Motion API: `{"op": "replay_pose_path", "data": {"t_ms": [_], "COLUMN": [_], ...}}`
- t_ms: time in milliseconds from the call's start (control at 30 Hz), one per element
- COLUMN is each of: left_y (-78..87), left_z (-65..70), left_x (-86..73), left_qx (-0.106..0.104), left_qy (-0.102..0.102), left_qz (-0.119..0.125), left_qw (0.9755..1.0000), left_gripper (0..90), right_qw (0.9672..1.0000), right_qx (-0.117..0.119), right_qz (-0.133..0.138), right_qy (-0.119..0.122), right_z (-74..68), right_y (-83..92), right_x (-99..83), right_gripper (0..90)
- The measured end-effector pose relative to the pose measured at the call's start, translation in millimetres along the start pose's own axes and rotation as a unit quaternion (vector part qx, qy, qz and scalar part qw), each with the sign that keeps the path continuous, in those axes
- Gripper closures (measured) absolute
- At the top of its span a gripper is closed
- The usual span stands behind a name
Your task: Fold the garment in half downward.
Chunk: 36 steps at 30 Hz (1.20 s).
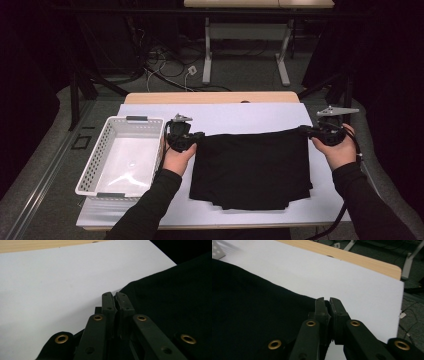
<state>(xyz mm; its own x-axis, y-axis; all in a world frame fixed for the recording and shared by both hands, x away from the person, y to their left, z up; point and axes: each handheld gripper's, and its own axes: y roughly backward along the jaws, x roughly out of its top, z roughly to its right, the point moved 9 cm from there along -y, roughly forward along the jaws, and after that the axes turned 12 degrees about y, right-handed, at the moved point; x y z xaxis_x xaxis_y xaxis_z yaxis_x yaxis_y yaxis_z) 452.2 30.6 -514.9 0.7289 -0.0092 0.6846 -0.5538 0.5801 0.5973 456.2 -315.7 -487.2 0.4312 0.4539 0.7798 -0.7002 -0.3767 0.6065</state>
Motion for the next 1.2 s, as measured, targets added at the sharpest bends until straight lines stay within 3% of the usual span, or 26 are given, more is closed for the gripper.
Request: {"op": "replay_pose_path", "data": {"t_ms": [267, 633, 867, 1067, 1200], "left_y": [-13.9, -34.8, -45.7, -55.5, -61.1], "left_z": [5.1, 8.6, 7.8, 5.5, 1.2], "left_x": [10.0, 32.7, 44.2, 49.4, 45.8], "left_qx": [-0.012, 0.006, 0.003, 0.007, 0.014], "left_qy": [0.012, -0.007, -0.006, -0.006, -0.004], "left_qz": [0.005, 0.004, 0.009, 0.009, -0.002], "left_qw": [0.9998, 0.9999, 0.9999, 0.9999, 0.9999], "left_gripper": [86.1, 86.1, 86.1, 86.1, 86.1], "right_qw": [0.9994, 0.9973, 0.9956, 0.9941, 0.9942], "right_qx": [-0.031, -0.066, -0.080, -0.090, -0.088], "right_qz": [-0.013, -0.031, -0.040, -0.048, -0.050], "right_qy": [-0.004, -0.010, -0.026, -0.035, -0.037], "right_z": [24.8, 49.5, 64.7, 73.5, 72.0], "right_y": [-0.6, -11.5, -16.5, -22.0, -29.8], "right_x": [9.2, 15.6, 11.8, 6.2, 5.9], "right_gripper": [86.0, 86.0, 86.0, 86.0, 85.9]}}
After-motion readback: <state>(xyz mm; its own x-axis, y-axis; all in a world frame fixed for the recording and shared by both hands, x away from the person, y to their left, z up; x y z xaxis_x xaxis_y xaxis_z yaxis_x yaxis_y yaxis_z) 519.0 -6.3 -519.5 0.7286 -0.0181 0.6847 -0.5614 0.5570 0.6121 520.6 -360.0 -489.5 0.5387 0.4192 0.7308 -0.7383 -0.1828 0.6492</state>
